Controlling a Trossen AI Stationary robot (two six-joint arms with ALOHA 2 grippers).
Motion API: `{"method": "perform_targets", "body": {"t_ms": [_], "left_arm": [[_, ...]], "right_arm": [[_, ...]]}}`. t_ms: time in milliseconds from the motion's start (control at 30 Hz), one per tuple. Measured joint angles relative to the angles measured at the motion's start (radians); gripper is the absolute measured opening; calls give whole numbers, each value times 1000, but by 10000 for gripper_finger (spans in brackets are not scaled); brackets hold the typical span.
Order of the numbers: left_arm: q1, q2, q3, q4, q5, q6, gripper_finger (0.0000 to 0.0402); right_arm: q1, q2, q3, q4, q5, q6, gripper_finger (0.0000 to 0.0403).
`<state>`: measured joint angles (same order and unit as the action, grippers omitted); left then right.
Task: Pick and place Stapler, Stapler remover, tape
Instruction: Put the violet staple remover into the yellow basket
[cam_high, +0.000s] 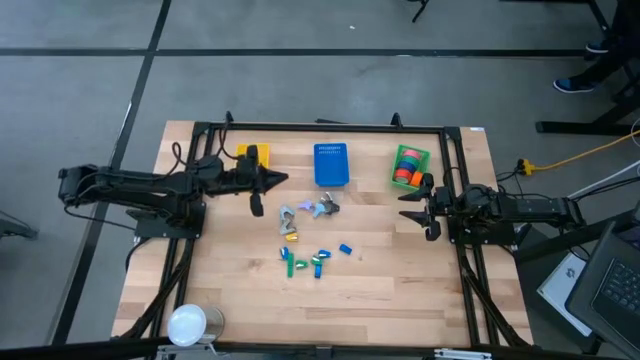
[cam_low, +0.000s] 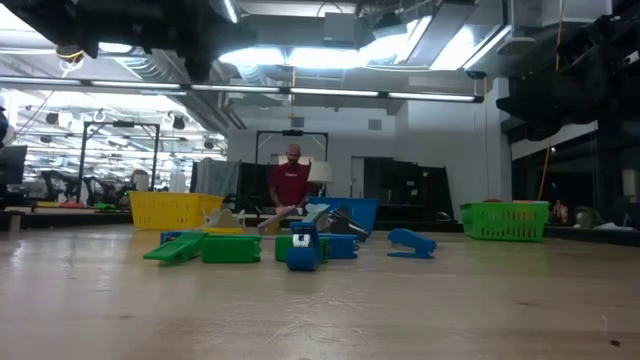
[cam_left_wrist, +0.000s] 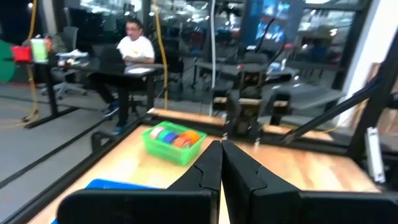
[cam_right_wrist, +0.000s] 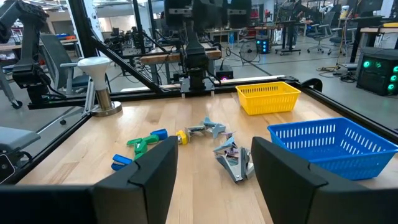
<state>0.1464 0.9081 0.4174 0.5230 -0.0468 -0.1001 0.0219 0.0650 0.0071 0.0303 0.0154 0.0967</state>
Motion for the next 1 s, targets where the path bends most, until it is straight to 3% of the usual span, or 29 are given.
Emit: {"method": "perform_targets", "body": {"t_ms": [367,633,833,1000], "left_arm": [[-36,0,0,53,-9,-100,2],[-36,4,0,53,-83,-113,1],[-36,26,0,151,21,-106,2],[-36,59,0,211,39,-116,8]], "right_arm": [[0,0,0,0,0,0,210],[0,0,0,0,0,0,210],[0,0,0,0,0,0,211],[0,0,0,0,0,0,211]]}}
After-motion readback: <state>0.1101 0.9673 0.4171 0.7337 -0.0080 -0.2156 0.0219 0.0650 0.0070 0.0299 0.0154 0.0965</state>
